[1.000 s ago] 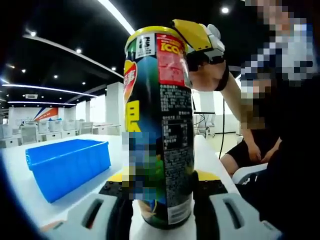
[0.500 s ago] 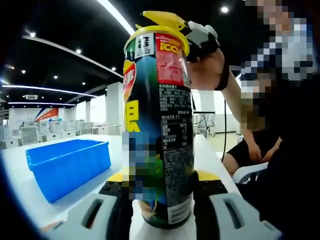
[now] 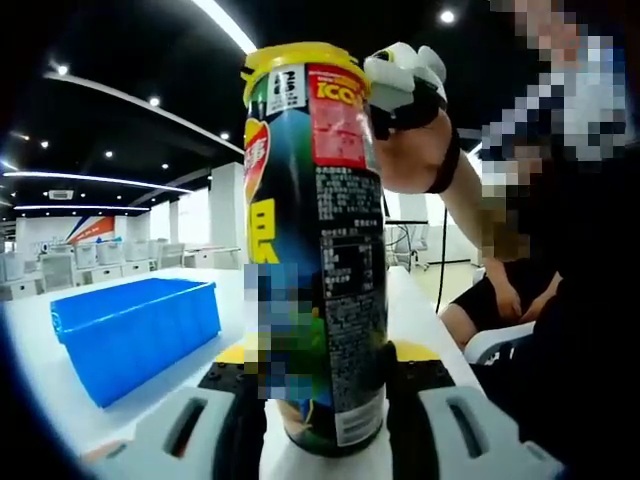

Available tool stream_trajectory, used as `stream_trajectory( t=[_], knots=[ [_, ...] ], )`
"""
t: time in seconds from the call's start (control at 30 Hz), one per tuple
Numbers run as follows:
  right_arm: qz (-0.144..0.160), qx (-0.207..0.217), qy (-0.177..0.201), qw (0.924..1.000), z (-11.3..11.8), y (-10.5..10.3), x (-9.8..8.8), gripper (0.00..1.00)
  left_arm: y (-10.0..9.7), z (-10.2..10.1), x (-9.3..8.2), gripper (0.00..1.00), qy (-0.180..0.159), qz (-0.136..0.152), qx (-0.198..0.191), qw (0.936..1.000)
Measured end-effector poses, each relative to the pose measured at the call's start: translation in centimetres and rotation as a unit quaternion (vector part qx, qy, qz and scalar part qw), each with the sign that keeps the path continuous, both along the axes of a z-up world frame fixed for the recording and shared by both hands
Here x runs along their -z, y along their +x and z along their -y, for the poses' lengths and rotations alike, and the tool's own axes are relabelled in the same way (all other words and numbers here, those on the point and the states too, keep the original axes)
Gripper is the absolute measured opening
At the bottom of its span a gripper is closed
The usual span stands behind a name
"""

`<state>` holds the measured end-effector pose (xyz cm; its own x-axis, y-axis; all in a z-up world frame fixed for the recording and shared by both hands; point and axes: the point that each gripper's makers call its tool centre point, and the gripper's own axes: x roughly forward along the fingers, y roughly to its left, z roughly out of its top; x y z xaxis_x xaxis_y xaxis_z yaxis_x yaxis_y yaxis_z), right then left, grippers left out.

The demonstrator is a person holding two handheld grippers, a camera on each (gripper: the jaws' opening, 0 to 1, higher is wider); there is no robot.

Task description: Open the lid of the chip container on the table, take out the chips, place them into the box in front of the container, and close the lid

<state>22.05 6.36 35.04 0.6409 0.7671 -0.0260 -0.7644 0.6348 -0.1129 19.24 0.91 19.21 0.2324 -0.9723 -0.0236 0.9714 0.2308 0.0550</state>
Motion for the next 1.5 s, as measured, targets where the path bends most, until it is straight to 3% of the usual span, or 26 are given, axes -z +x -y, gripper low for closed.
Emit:
stream_trajectory(
  t=[0.13, 0.17, 0.2, 0.23, 0.33, 0.93, 0.97, 1.03, 1.17, 1.23, 1.3, 1.37, 1.4, 1.5],
  knots=[
    [-0.007, -0.006, 0.001, 1.0, -0.1, -0.1, 0.3, 0.01, 0.0, 0.0, 0.0, 0.47, -0.001, 0.001, 0.001, 1.0],
    [-0.056, -0.008, 0.034, 0.9978, -0.1, 0.1, 0.8, 0.01, 0.0, 0.0, 0.0, 0.47, -0.001, 0.002, 0.001, 1.0],
    [-0.006, -0.048, 0.017, 0.9987, -0.4, -0.6, 0.4, 0.0, 0.0, 0.0, 0.0, 0.47, 0.0, 0.002, 0.002, 1.0],
    [-0.025, -0.029, 0.03, 0.9988, -0.2, -0.4, 0.5, 0.0, 0.0, 0.0, 0.0, 0.47, 0.0, 0.003, 0.002, 1.0],
    [-0.028, -0.029, 0.022, 0.999, -0.4, -0.3, 0.5, 0.0, 0.0, 0.0, 0.0, 0.47, 0.0, 0.002, 0.003, 1.0],
    [-0.017, -0.015, 0.039, 0.999, -0.1, -0.3, 0.0, 0.02, 0.0, 0.1, 0.0, 0.47, -0.002, 0.007, 0.003, 1.0],
    [-0.015, -0.023, 0.042, 0.9988, -0.2, -0.3, -0.1, 0.04, 0.0, 0.1, 0.0, 0.47, -0.003, 0.006, 0.004, 1.0],
    [-0.006, -0.034, 0.048, 0.9982, -0.2, -0.7, -0.3, 0.16, -0.1, 0.1, -0.3, 0.47, -0.024, -0.022, 0.011, 0.9994],
    [0.056, -0.025, 0.068, 0.9957, 0.3, -1.4, -2.2, 0.48, -0.3, -0.1, -0.4, 0.47, -0.02, -0.019, 0.017, 0.9995],
    [0.101, -0.013, 0.091, 0.9906, 1.5, -1.4, -4.0, 0.58, -0.2, -0.7, -2.4, 0.49, -0.071, -0.025, 0.02, 0.997],
    [0.131, 0.002, 0.115, 0.9847, 3.4, -0.8, -5.5, 0.63, 0.3, -2.2, -4.9, 0.59, -0.135, -0.041, 0.025, 0.9897],
    [0.135, 0.021, 0.136, 0.9813, 5.8, 0.4, -6.1, 0.68, 1.4, -3.8, -6.4, 0.69, -0.161, -0.02, 0.007, 0.9867],
    [0.135, 0.027, 0.14, 0.9805, 6.8, 1.0, -6.1, 0.69, 2.5, -5.1, -6.9, 0.7, -0.156, 0.007, -0.018, 0.9876],
    [0.133, 0.069, 0.163, 0.9751, 11.6, 4.2, -5.7, 0.7, 4.4, -8.2, -8.2, 0.7, -0.156, 0.032, -0.056, 0.9857]
  ],
)
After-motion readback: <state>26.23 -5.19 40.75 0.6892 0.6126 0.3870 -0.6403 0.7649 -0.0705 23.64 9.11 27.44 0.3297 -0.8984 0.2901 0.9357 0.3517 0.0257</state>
